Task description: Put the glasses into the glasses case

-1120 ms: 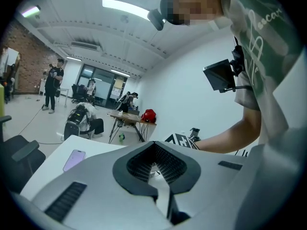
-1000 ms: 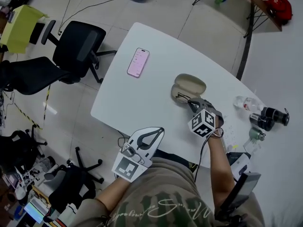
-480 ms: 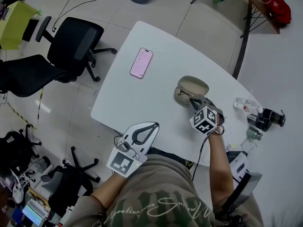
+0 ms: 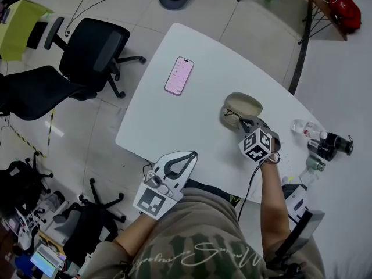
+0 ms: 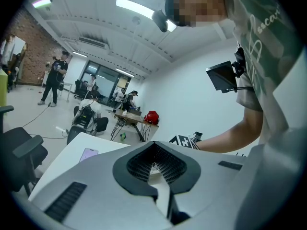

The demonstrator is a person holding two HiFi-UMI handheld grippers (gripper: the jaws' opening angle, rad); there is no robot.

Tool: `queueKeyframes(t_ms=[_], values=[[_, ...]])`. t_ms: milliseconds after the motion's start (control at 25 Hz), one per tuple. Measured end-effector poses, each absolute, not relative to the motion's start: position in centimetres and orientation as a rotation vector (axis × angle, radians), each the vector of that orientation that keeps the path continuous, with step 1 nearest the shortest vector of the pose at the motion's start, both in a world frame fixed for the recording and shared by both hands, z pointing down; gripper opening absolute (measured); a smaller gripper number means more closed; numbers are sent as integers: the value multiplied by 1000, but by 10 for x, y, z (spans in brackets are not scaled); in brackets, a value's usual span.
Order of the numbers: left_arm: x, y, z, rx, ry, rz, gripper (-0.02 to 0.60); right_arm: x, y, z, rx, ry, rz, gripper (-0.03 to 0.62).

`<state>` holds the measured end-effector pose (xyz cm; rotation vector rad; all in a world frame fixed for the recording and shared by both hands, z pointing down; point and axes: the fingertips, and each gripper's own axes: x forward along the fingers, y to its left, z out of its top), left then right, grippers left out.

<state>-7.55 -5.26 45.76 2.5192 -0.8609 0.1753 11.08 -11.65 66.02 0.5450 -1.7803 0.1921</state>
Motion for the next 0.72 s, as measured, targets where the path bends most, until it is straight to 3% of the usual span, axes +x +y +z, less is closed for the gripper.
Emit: queueKeyframes(t_ms=[720], values=[[-87,-58,462,2515,-817,183,8,114,-118,684,472,-1718,175,21]])
